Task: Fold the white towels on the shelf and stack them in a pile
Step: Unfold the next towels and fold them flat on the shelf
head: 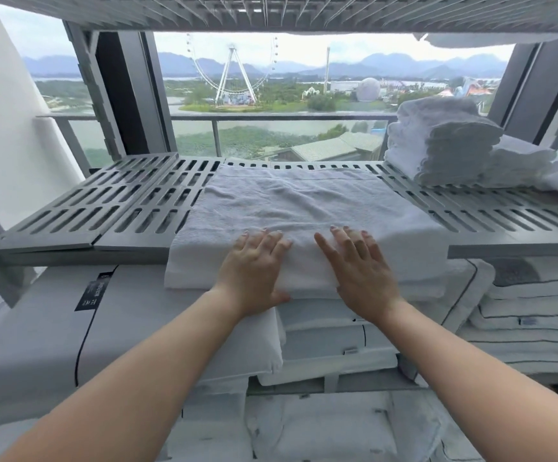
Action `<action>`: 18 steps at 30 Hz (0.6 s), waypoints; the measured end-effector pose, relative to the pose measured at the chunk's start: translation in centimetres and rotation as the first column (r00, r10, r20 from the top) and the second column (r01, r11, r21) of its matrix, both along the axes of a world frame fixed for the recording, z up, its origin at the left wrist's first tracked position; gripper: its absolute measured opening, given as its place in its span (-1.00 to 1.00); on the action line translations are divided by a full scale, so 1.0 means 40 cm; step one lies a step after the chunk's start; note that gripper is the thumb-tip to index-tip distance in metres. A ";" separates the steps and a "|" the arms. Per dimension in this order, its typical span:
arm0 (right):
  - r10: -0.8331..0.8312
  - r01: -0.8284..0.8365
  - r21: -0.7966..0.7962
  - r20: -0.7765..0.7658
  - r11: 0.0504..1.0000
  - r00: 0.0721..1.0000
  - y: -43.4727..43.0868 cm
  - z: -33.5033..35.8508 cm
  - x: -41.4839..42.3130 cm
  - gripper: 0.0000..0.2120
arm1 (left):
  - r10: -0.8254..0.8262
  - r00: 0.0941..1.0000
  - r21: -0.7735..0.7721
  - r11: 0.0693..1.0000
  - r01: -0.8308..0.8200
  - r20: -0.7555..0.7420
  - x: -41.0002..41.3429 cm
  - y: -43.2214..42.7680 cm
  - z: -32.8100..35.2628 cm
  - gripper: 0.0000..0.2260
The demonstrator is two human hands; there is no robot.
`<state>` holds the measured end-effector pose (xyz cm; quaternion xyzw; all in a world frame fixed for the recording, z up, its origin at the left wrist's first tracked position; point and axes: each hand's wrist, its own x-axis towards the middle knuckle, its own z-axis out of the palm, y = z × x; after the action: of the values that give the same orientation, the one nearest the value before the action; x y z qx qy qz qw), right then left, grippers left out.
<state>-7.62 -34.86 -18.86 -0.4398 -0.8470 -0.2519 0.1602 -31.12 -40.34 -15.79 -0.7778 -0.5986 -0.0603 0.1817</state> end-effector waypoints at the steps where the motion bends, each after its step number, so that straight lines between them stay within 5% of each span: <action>1: 0.011 -0.010 0.027 -0.038 1.000 0.999 -0.001 -0.002 0.000 -0.10 | 0.021 0.999 -0.002 1.000 -0.021 -0.030 0.007 0.001 -0.005 -0.04; 5: 0.175 -0.176 0.005 -0.152 0.984 0.973 -0.010 -0.001 0.019 -0.20 | 0.060 0.996 0.010 0.998 -0.060 -0.059 0.012 0.000 -0.025 -0.03; 10: 0.227 -0.217 0.073 -0.179 0.973 0.957 -0.030 0.028 0.027 -0.52 | 0.024 0.999 0.013 1.000 -0.023 -0.027 0.010 0.000 -0.017 -0.29; 13: 0.215 -0.204 0.097 -0.126 0.974 0.968 -0.033 0.030 0.024 -0.62 | -0.041 0.993 -0.077 0.996 0.050 0.113 0.000 0.003 0.033 -0.36; 15: 0.156 -0.151 0.065 -0.081 0.986 0.984 -0.038 0.026 0.013 -0.57 | -0.061 0.961 -0.151 0.983 0.106 0.271 -0.013 0.017 0.092 -0.53; 18: 0.115 -0.102 0.087 -0.148 0.991 0.982 -0.044 0.032 -0.008 -0.65 | -0.011 0.967 -0.192 0.979 0.062 0.256 -0.022 0.037 0.177 -0.79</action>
<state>-7.93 -36.62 -17.58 -0.4043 -0.8443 -0.2417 0.2555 -31.98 -38.85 -8.71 -0.7889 -0.6054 -0.1026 0.0238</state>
